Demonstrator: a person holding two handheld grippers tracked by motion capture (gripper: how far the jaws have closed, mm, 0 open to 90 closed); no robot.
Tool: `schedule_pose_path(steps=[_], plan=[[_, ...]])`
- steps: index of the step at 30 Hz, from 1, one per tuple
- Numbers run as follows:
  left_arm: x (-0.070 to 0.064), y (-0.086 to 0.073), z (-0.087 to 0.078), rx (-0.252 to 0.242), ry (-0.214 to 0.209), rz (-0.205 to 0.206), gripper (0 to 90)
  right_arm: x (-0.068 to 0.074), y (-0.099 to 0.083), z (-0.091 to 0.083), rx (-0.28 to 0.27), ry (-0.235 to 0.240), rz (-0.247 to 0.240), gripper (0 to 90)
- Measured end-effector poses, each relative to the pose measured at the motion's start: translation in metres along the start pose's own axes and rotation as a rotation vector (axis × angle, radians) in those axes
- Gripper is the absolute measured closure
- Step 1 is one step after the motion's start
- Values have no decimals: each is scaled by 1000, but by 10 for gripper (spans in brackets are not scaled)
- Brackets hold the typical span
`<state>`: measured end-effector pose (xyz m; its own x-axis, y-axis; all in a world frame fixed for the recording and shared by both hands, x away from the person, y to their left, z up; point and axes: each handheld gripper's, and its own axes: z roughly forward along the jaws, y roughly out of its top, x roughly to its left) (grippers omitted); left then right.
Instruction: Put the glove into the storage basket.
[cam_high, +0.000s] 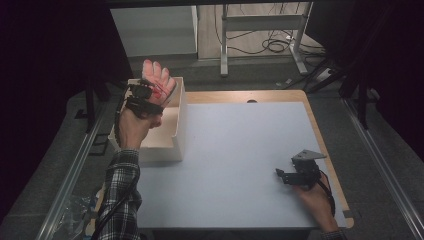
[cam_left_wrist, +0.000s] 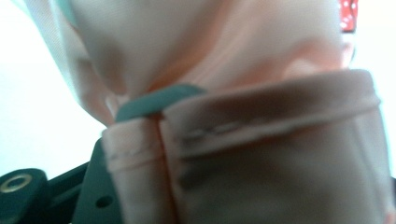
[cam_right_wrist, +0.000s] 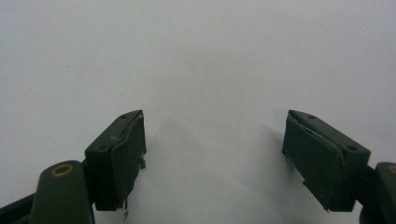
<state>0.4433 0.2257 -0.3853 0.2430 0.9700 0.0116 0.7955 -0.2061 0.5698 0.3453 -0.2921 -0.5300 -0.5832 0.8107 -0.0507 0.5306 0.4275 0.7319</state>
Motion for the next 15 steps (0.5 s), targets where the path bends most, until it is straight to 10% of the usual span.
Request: schedule_pose_path(steps=[15], plan=[[-4,-16,54,25,-4,-34,457,0,0,0,0,0,0,217]])
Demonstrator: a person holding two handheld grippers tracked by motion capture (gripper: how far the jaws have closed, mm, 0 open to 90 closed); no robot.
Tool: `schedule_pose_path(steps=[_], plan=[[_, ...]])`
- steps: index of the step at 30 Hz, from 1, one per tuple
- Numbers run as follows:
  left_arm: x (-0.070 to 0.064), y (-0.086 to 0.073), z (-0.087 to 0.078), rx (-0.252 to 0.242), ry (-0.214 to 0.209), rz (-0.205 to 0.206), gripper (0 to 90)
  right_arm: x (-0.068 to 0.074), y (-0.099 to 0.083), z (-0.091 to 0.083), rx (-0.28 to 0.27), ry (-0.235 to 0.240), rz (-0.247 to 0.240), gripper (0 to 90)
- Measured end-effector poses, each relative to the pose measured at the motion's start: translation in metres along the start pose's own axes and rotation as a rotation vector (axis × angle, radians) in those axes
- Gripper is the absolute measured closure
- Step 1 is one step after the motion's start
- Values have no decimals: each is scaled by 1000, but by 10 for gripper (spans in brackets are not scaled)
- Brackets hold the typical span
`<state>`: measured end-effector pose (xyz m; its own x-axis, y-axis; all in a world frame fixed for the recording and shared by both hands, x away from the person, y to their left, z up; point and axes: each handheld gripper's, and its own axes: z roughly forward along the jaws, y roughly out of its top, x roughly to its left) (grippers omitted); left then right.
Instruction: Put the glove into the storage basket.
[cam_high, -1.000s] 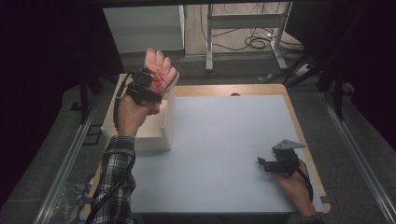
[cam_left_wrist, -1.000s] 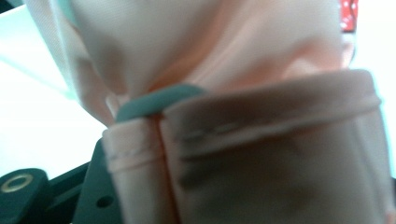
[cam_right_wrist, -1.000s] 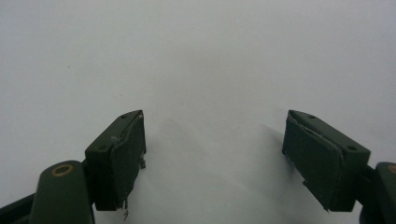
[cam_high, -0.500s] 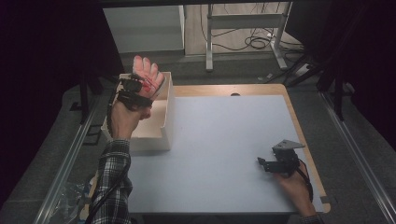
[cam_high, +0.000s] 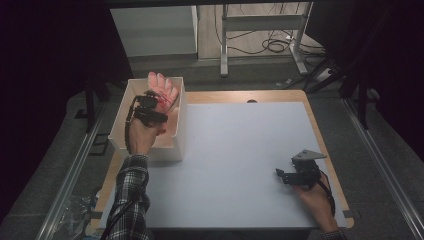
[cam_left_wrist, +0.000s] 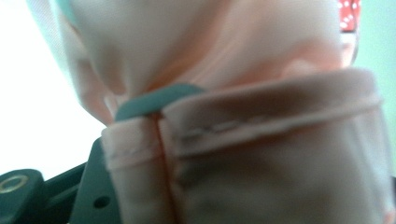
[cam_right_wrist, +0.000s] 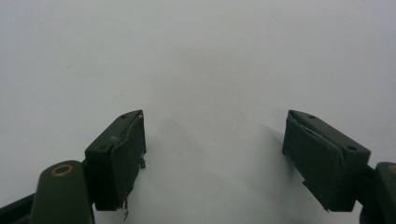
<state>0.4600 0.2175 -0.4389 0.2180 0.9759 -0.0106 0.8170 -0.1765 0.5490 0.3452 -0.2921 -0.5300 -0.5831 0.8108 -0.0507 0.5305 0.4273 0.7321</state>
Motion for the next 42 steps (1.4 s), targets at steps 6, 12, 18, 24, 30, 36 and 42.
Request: schedule_pose_path(steps=[6,12,18,24,30,36,42], plan=[[-5,1,16,35,16,2,445,0,0,0,0,0,0,217],[-9,2,29,81,40,3,428,0,0,0,0,0,0,216],[-12,3,44,141,44,1,411,0,0,0,0,-1,0,217],[-13,4,48,178,30,5,337,0,0,0,0,0,0,217],[-15,5,51,205,58,22,195,0,0,0,0,-1,0,216],[-14,5,49,207,67,5,106,0,0,0,0,0,0,216],[-10,3,40,166,37,-1,53,0,0,0,0,-1,0,216]])
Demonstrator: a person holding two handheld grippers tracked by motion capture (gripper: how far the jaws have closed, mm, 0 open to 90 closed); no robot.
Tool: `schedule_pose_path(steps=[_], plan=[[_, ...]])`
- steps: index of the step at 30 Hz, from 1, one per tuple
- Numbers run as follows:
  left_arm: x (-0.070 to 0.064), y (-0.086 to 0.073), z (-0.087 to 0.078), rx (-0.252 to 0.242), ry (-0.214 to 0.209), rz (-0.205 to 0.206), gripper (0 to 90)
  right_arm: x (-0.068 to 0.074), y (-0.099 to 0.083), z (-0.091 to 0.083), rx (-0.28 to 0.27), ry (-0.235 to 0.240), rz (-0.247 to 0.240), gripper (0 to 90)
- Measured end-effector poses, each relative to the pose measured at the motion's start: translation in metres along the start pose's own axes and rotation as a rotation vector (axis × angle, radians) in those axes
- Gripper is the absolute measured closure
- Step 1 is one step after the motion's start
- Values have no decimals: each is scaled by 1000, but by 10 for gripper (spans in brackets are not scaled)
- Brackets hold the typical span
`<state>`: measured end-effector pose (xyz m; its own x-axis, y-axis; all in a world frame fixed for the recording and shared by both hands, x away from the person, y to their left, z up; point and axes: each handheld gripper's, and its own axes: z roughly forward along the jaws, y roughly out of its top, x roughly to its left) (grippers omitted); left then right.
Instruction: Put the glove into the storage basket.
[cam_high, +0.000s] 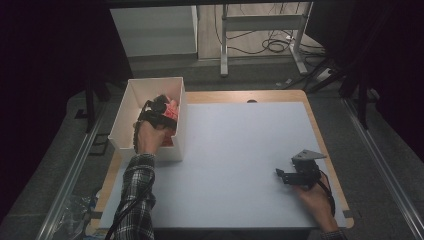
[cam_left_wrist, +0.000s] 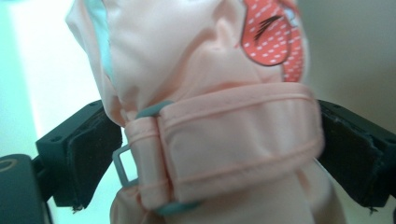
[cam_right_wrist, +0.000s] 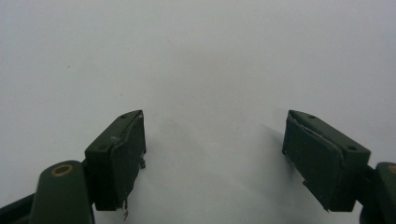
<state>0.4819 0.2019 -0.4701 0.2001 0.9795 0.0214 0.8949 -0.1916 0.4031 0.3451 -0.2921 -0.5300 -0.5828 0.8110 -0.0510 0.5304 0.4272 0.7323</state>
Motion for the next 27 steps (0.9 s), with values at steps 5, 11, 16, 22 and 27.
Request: schedule_pose_path(steps=[5,11,16,22,27], plan=[[2,-2,-11,-45,-8,7,45,0,0,0,0,0,-1,216],[5,-6,-22,-102,-29,12,39,0,0,0,0,0,-1,216],[8,-9,-30,-136,-27,6,38,0,0,0,0,0,-1,216],[12,-12,-43,-181,-25,-1,39,0,0,0,0,-4,-1,213],[14,-14,-55,-214,-33,-2,39,0,0,0,0,-5,-1,210]])
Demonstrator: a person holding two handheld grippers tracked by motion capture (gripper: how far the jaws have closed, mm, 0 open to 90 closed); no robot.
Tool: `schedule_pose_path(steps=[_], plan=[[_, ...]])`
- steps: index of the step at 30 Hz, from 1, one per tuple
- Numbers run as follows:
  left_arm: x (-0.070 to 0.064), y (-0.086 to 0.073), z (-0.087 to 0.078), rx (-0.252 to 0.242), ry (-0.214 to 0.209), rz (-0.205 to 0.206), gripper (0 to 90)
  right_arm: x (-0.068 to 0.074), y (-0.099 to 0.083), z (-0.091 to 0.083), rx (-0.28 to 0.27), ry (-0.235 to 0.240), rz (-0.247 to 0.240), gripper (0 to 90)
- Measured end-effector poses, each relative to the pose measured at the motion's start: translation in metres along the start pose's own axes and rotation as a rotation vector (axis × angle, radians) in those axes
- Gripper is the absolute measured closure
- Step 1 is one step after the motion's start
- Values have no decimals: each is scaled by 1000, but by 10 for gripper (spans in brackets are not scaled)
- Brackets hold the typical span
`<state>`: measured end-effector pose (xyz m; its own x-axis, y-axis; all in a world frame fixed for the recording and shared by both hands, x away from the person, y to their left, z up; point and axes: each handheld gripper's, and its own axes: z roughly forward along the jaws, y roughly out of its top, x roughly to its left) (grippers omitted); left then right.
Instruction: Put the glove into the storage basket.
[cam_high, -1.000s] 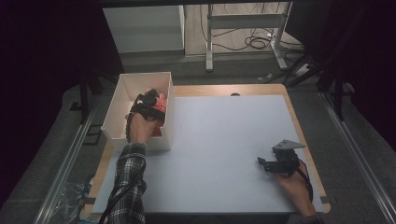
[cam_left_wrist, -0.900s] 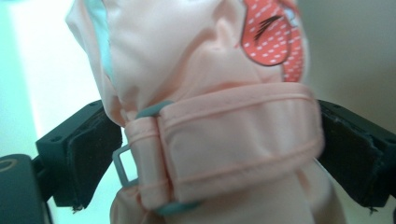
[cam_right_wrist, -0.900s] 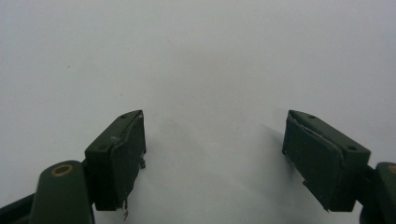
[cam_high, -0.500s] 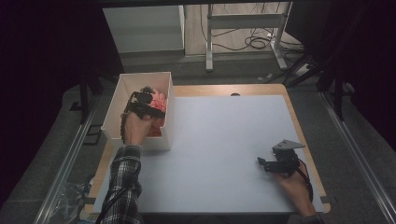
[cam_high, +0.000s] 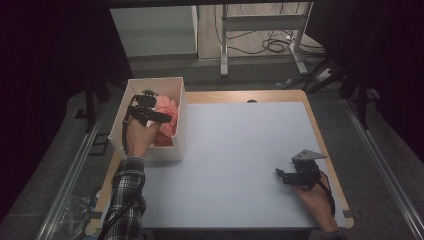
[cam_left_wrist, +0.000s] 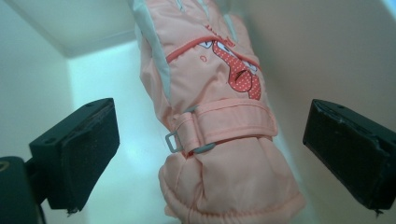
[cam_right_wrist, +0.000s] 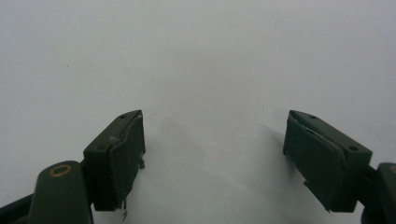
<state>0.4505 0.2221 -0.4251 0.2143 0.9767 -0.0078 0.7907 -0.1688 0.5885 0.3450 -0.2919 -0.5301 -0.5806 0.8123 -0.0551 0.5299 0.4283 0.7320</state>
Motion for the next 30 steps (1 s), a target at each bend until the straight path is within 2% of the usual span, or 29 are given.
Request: schedule_pose_path(steps=[2,8,13,21,30], plan=[[0,0,-2,-1,-3,-1,37,0,0,0,0,0,0,210],[2,0,-16,-50,-33,-9,34,0,0,0,0,-1,0,208],[-1,0,-31,-96,-53,3,32,0,0,0,0,-2,0,207],[-9,-8,-47,-139,-89,34,26,0,0,0,0,-3,0,206],[-13,-12,-54,-155,-95,56,23,0,0,0,1,-3,0,205]])
